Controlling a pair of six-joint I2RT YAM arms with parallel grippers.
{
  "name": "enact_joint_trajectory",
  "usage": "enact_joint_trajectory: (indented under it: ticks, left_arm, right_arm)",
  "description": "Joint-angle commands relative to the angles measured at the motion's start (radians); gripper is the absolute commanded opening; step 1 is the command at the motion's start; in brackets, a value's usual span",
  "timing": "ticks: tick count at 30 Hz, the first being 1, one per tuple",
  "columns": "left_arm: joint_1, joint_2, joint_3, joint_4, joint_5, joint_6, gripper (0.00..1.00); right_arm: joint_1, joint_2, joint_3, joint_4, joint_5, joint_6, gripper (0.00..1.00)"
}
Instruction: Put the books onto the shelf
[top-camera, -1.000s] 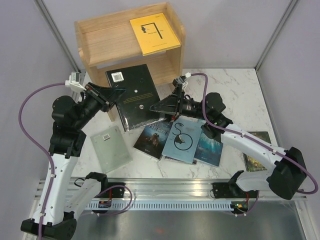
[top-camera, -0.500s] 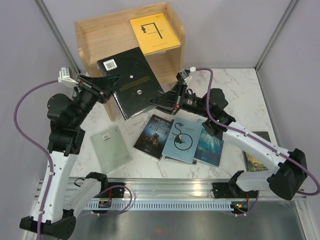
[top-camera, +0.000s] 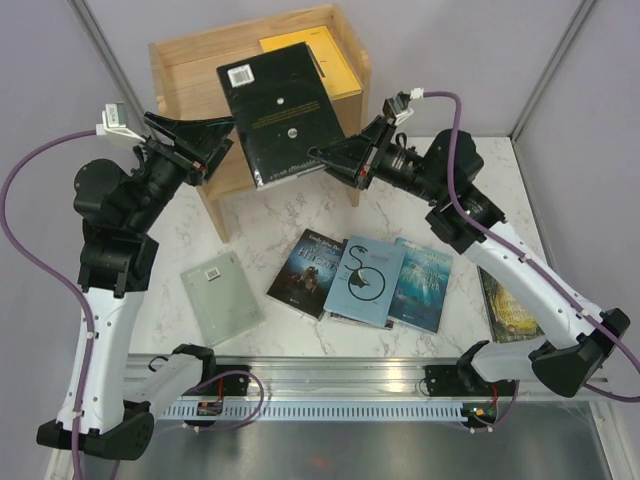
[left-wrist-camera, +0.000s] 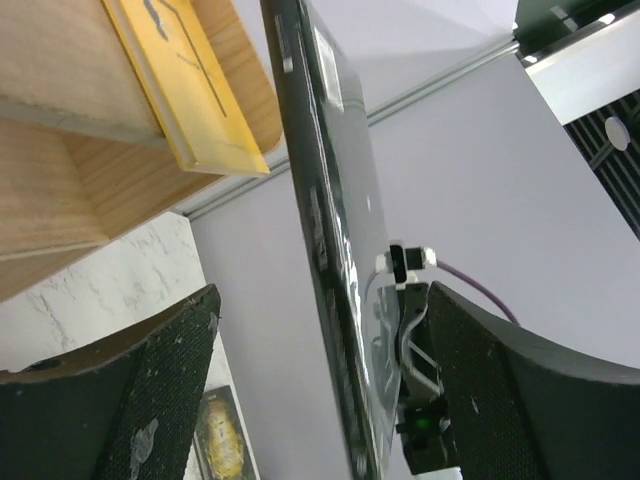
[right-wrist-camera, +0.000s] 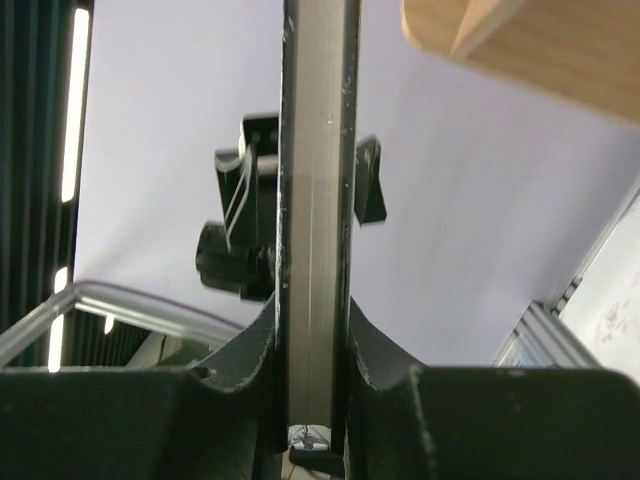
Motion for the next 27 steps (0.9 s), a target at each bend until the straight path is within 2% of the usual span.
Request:
enact_joint_trajectory:
  ticks: [1,9,17,23,25,26,27]
  left_arm:
    - [0.012,-0.004,0.090,-0.067,0.019,0.122,0.87]
    - [0.020,-0.028,0.098,-0.140,0.026,0.167,0.89]
    - [0.020,-0.059,0.067,-0.160,0.052,0.159,0.88]
    - [0.020,-0.038,0.105,-0.195,0.074,0.206,0.87]
    - [0.021,-0.039,0.105,-0.212,0.072,0.228,0.86]
    - [0.021,-0.041,0.102,-0.228,0.074,0.231,0.86]
    - [0.021,-0.039,0.102,-0.235,0.077,0.236,0.86]
  right_arm:
    - [-0.059,0.035,0.205,-0.009,0.033,-0.052,0.00]
    - [-0.205,0.156,0.353,-0.210,-0.022,-0.049,0.00]
    - [-0.263,0.359,0.575,-0.241,-0.128,0.006,0.00]
    - [-0.314,0.438,0.643,-0.224,-0.148,0.043,0.00]
    - [-0.326,0.446,0.631,-0.215,-0.156,0.043,0.05]
    - [-0.329,0.442,0.617,-0.215,-0.154,0.044,0.12]
    - [-0.334,0.436,0.600,-0.206,-0.154,0.043,0.32]
